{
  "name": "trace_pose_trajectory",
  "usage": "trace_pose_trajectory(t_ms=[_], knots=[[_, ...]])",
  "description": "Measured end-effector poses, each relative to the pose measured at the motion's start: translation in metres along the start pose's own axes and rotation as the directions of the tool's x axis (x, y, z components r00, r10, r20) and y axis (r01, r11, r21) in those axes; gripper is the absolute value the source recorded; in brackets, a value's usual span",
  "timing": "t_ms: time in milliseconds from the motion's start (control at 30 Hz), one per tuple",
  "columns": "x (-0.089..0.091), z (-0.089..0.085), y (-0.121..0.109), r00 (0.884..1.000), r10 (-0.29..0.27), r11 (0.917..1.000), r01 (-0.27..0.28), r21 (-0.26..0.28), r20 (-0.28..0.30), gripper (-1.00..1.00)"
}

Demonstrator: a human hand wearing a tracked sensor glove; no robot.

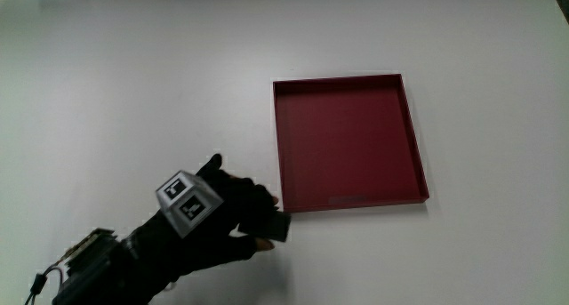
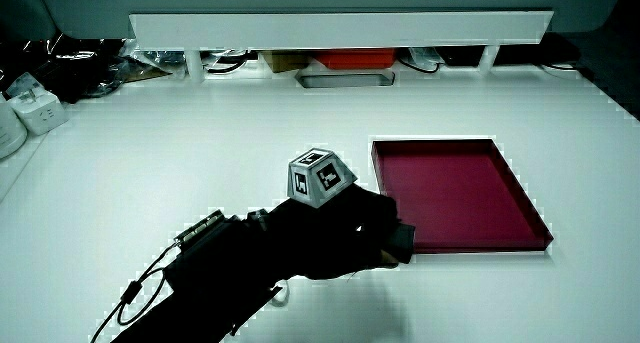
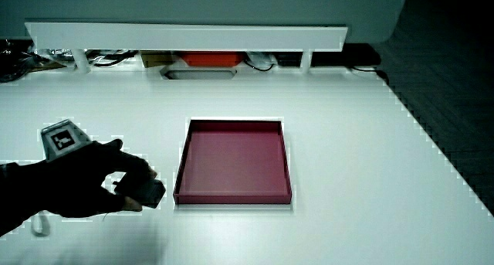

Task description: Place charger on desk

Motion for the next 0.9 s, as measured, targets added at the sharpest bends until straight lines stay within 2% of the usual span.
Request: trace_pose_trajectory(t_ms=[200,267,333,367,433,467,500,533,567,600,700,733,833,900], knots=[[-0.006,-0.009,-0.015,0.999,0.037,0.9981,-0.036,-0.051,0.018,0.00],[-0.015,-0.021,-0.015,0.997,0.059,0.9965,-0.056,-0.062,0.054,0.00],[-0.015,-0.023,-0.016,0.997,0.072,0.9940,-0.071,-0.083,0.013,0.00],[-0.015,-0.025,-0.016,0.998,0.065,0.9946,-0.065,-0.081,0.003,0.00],[-0.019,-0.032,-0.017,0.998,0.063,0.9950,-0.062,-0.079,0.018,0.00],[-0.016,-0.031,-0.017,0.998,0.058,0.9946,-0.059,-0.085,-0.013,0.00],[-0.019,-0.035,-0.017,0.997,0.073,0.9928,-0.072,-0.096,0.007,0.00],[-0.019,-0.036,-0.017,0.998,0.064,0.9934,-0.065,-0.095,-0.009,0.00],[-0.020,-0.036,-0.018,0.998,0.055,0.9957,-0.054,-0.074,0.012,0.00],[-0.020,-0.036,-0.018,0.997,0.071,0.9937,-0.070,-0.087,0.006,0.00],[-0.019,-0.035,-0.017,0.998,0.065,0.9948,-0.065,-0.078,-0.008,0.00],[-0.022,-0.039,-0.018,0.996,0.085,0.9920,-0.083,-0.095,0.012,0.00],[-0.022,-0.039,-0.018,0.996,0.082,0.9927,-0.080,-0.091,0.022,0.00],[-0.020,-0.037,-0.018,0.998,0.060,0.9952,-0.060,-0.077,-0.002,-0.06]])
